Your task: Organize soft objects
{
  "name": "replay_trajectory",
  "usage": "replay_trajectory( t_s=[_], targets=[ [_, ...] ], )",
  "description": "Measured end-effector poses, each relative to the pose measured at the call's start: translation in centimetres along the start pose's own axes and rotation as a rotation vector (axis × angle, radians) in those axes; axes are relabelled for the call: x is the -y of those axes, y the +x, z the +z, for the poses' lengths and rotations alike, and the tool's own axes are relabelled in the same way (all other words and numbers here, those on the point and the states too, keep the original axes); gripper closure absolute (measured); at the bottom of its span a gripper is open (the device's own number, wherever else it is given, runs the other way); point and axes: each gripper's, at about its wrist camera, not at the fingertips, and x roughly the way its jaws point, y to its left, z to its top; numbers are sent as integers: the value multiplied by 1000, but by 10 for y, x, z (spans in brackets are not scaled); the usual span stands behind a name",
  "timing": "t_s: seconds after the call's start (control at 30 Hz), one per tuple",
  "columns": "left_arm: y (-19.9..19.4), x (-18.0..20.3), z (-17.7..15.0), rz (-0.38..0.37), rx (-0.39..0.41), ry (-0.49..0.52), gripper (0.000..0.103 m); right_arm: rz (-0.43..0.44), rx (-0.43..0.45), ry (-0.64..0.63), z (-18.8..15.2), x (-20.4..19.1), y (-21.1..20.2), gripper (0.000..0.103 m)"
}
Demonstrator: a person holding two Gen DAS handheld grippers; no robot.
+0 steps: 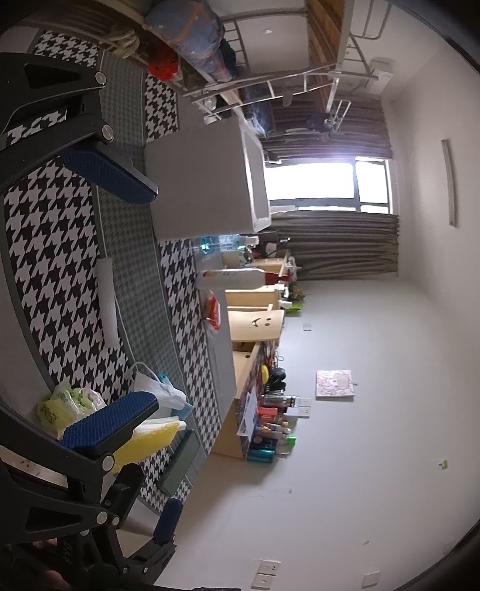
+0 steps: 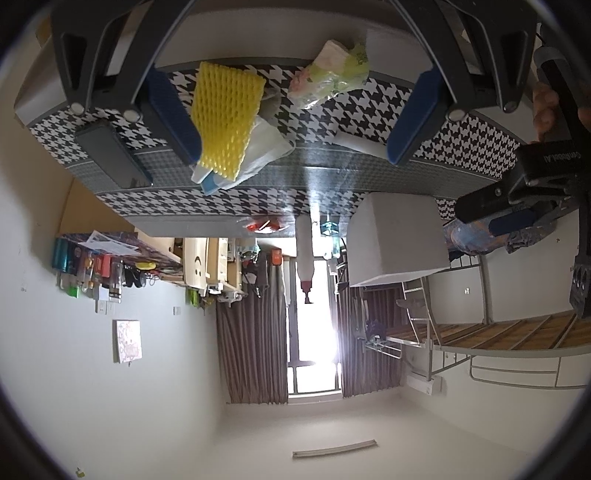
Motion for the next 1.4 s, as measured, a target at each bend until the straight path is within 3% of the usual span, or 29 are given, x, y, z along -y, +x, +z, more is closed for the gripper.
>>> replay_trajectory(
  t_s=[0.5,0.97,1.4],
  targets=[
    [48,-8,-12,3,-141,-5,1,2,-86,9,-13,6,26,1],
    [82,-8,-18,-26,-217,-14,1,-51,-146,60,-20,28,41,1],
    [106,2,-23,-61,-286,38,1,-86,-181,102,-27,50,44,1]
  ],
)
